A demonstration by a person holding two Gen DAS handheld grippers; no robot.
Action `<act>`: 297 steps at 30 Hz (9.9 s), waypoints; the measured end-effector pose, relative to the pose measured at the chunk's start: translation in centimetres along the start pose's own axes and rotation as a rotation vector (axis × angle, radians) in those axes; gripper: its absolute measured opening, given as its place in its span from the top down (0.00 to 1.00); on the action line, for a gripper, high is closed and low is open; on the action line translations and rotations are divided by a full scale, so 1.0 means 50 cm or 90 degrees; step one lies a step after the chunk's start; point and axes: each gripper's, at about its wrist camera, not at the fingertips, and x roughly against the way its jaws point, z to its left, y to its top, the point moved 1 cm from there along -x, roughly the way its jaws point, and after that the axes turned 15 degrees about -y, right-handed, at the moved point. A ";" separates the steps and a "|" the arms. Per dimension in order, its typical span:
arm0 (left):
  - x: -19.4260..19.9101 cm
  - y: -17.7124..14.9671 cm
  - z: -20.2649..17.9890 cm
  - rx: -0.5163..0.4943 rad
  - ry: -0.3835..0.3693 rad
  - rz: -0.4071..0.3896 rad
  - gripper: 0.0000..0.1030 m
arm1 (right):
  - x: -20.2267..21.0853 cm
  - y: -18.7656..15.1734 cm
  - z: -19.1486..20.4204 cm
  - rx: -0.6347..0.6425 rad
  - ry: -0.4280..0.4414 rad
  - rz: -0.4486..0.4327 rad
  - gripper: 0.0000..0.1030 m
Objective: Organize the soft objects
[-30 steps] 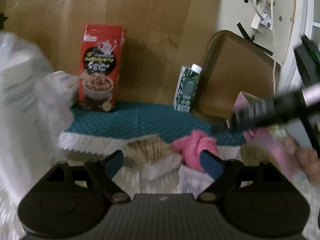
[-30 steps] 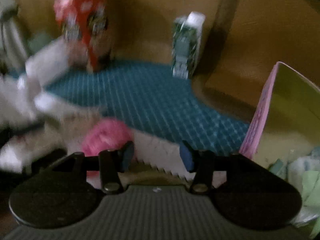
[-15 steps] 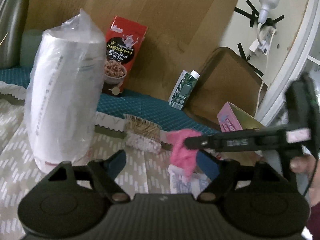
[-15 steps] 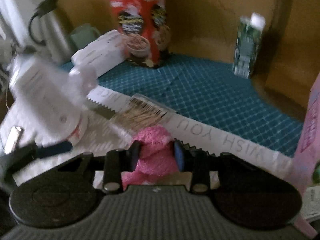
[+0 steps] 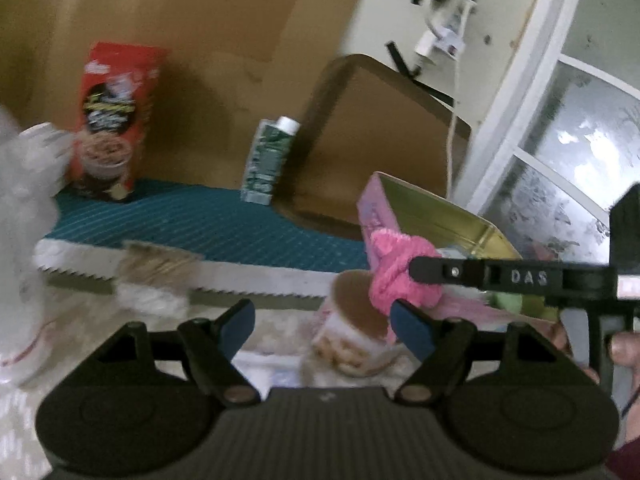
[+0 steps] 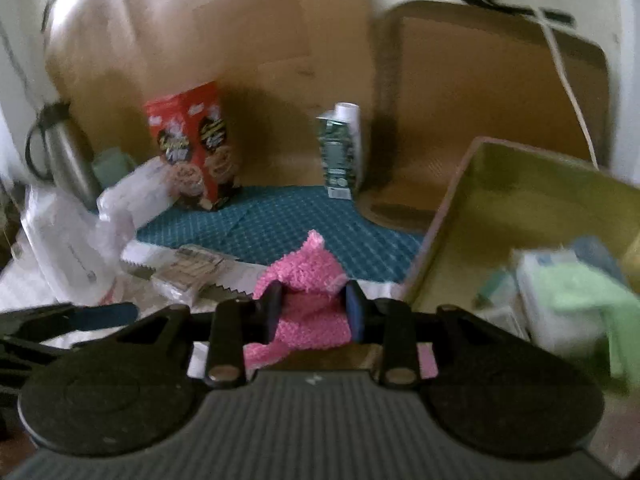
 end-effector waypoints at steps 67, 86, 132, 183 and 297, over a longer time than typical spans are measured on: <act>-0.204 -0.125 -0.223 -0.232 0.027 0.173 0.03 | 0.081 -0.301 -0.109 0.042 -0.100 -0.134 0.31; -0.220 -0.120 -0.225 -0.200 -0.082 0.217 0.52 | 0.081 -0.303 -0.107 0.036 -0.078 -0.142 0.56; -0.214 -0.003 -0.261 -0.204 0.047 0.035 0.29 | 0.142 -0.148 -0.171 0.020 -0.115 -0.213 0.31; -0.011 -0.076 0.095 -0.007 0.098 0.060 0.49 | -0.033 -0.195 0.252 0.195 0.080 -0.069 0.49; -0.031 -0.063 0.165 -0.028 0.279 0.026 0.30 | -0.028 -0.201 0.236 0.169 -0.043 -0.177 0.56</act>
